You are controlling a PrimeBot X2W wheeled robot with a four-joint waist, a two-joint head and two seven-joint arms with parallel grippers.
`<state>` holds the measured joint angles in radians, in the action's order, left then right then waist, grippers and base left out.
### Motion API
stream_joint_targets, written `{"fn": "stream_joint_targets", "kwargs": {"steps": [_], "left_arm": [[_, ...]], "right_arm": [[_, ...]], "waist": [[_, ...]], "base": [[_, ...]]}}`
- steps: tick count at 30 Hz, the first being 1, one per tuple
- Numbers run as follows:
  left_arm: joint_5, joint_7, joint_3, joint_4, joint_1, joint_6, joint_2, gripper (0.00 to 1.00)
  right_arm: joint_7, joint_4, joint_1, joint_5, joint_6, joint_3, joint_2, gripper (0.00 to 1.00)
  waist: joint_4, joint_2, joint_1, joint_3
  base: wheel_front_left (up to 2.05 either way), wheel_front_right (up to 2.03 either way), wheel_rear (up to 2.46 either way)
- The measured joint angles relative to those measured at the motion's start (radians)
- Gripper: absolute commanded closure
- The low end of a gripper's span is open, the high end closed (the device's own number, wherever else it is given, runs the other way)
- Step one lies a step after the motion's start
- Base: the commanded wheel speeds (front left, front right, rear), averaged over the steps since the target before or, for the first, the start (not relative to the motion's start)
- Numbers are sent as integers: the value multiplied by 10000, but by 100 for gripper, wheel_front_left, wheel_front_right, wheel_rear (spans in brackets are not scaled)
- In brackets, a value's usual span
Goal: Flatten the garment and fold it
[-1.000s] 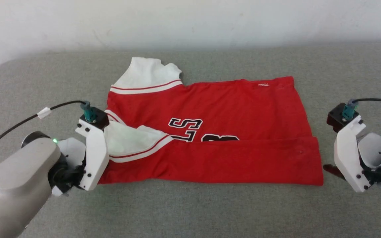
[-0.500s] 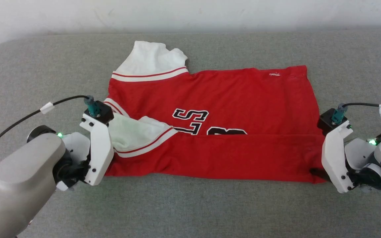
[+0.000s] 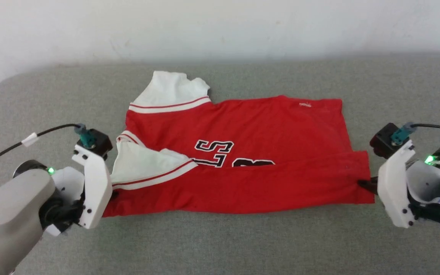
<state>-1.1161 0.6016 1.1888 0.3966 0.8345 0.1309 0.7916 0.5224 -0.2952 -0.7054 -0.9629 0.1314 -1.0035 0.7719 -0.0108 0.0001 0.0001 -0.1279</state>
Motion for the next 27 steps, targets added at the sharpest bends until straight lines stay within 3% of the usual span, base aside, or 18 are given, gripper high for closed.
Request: {"fn": "stream_joint_targets", "kwargs": {"steps": [8,13,18,23,24,25,26,27], "left_arm": [[-211,73,435,-1601,-762,0,836,100],[-249,201,596,-2199,-1390,0,1151,100],[-270,56,675,-2044,-1874,-84,1095,100],[-295,-209,663,-1198,-2009,-173,581,100],[-295,-242,654,-1074,-2018,-173,499,100],[-293,-336,646,-945,-2019,-171,431,100],[-295,-481,627,-840,-2035,-169,368,85],[-291,-631,594,-748,-2076,-167,316,38]], "right_arm": [[61,1486,810,-326,0,-19,1528,100],[236,1839,1635,-525,0,54,2065,100],[309,1450,2232,-430,2,127,1950,100],[198,533,2595,-98,2,215,1177,100],[194,401,2649,-31,2,207,1035,93],[109,278,2710,-13,2,238,920,66],[-10,167,2765,-4,2,318,842,0],[-150,84,2804,2,2,405,779,0]], "waist": [[48,0,-2,678],[30,0,-2,785],[18,0,-2,631],[-20,0,-1,385],[-32,0,-1,346],[-47,0,-1,317],[-66,0,-2,298],[-85,0,-2,293]], "base": [[0,0,0],[0,0,0],[0,0,0],[0,0,0],[0,0,0],[0,0,0],[0,0,0],[0,0,0]]}}
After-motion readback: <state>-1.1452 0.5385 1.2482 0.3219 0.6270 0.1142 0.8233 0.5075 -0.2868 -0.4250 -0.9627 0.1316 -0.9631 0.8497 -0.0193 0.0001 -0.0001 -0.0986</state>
